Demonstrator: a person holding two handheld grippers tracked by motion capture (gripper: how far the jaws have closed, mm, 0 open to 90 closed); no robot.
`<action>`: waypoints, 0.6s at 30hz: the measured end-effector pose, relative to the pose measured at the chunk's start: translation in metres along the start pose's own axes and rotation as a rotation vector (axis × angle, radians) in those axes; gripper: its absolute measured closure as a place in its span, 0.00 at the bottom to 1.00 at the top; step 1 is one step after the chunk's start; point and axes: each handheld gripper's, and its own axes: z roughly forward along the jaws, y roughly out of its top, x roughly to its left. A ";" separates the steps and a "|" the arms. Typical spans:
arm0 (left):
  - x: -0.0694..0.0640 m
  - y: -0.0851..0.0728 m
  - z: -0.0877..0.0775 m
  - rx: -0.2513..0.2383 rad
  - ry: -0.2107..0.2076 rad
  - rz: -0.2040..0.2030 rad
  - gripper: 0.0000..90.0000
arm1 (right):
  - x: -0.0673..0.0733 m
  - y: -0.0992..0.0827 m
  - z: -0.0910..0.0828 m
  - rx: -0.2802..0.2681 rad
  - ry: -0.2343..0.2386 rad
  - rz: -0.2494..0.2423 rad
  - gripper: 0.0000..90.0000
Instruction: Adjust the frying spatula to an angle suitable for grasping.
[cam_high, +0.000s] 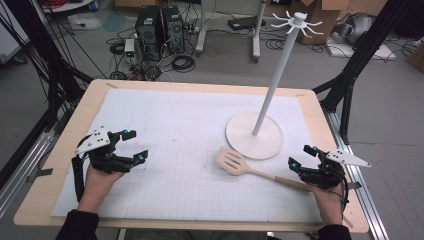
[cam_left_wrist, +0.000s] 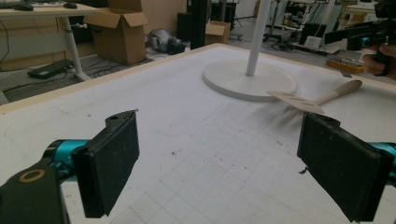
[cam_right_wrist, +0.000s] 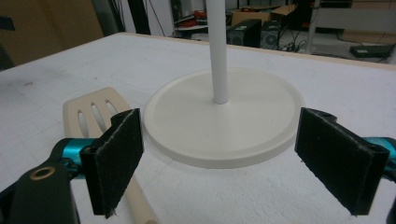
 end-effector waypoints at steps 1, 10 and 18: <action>0.000 0.000 0.000 0.001 0.000 0.001 0.15 | -0.001 0.000 0.000 0.002 0.000 0.002 0.16; -0.001 -0.001 0.004 0.018 -0.047 0.001 0.15 | -0.005 -0.001 -0.002 0.011 0.043 -0.004 0.15; -0.001 -0.001 0.001 0.037 -0.083 0.009 0.15 | -0.001 0.000 0.001 0.037 0.104 -0.035 0.15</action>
